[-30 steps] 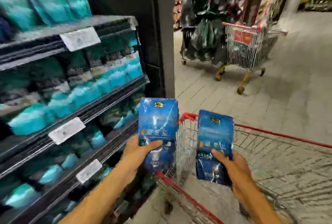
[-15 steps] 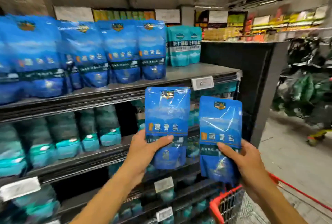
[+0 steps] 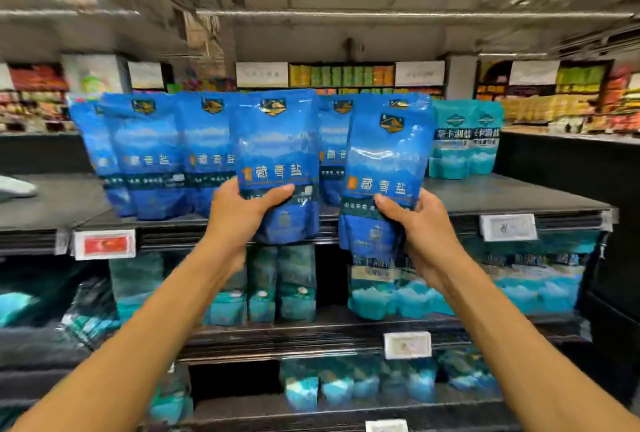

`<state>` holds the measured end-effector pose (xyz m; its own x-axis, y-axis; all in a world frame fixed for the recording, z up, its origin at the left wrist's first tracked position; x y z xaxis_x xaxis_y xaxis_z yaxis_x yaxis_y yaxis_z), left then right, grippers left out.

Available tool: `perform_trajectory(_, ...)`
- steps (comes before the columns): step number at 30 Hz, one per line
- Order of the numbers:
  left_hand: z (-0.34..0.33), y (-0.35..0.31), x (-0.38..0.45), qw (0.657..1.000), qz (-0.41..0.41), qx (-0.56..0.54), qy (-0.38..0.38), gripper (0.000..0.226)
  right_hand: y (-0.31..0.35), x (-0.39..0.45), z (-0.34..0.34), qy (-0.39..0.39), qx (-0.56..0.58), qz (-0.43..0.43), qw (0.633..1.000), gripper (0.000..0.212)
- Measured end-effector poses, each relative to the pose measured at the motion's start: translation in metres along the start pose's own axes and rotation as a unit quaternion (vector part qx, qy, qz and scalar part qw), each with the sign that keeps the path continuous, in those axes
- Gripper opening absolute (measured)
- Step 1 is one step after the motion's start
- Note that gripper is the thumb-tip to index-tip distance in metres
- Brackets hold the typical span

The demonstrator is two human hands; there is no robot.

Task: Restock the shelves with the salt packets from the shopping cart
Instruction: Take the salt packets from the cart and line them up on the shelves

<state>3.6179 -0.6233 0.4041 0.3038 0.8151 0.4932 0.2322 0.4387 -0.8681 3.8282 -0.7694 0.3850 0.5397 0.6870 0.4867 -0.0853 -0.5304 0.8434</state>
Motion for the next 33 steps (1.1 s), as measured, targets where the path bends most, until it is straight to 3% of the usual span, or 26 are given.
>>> perform_trajectory(8, 0.008, 0.013, 0.071, 0.996, 0.021, 0.056, -0.063, 0.042, -0.006, 0.077, -0.044, -0.011, -0.034, 0.021, 0.999, 0.034)
perform_trajectory(12, 0.008, 0.027, 0.072, 0.991, 0.004, 0.122, -0.063, 0.028, -0.021, 0.085, -0.052, 0.004, -0.066, 0.007, 0.998, 0.048)
perform_trajectory(15, 0.007, 0.021, 0.068, 0.976, -0.035, 0.208, -0.051, 0.036, -0.024, 0.085, -0.048, 0.006, -0.137, 0.047, 0.989, 0.033)
perform_trajectory(19, 0.000, 0.012, 0.061, 0.941, -0.045, 0.335, -0.014, 0.104, -0.018, 0.080, -0.041, -0.039, -0.302, 0.114, 0.946, 0.037)
perform_trajectory(21, -0.002, 0.010, 0.059, 0.921, -0.028, 0.387, 0.032, 0.118, -0.016, 0.080, -0.038, -0.047, -0.360, 0.106, 0.926, 0.049)
perform_trajectory(24, 0.003, 0.002, 0.058, 0.881, -0.010, 0.470, 0.054, 0.115, -0.014, 0.080, -0.040, -0.038, -0.383, 0.096, 0.918, 0.054)
perform_trajectory(27, 0.007, -0.015, 0.056, 0.780, -0.087, 0.620, -0.009, 0.092, -0.013, 0.081, -0.044, -0.044, -0.382, 0.111, 0.916, 0.045)
perform_trajectory(29, 0.006, -0.020, 0.055, 0.732, -0.117, 0.670, -0.030, 0.083, -0.014, 0.081, -0.048, -0.048, -0.382, 0.116, 0.915, 0.043)
perform_trajectory(33, 0.003, -0.020, 0.053, 0.715, -0.144, 0.682, -0.055, 0.072, -0.018, 0.083, -0.057, -0.051, -0.383, 0.127, 0.913, 0.042)
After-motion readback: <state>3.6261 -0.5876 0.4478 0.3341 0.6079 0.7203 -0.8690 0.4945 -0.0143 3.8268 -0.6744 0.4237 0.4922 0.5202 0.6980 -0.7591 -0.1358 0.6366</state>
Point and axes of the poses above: each hand's wrist, its own x-axis towards the middle knuckle, its own z-axis out of the back of the hand, y = z × x, the point moved 4 cm from there along x, towards the middle knuckle, and after that the axes turned 2 degrees about x, right-handed, at the moved point
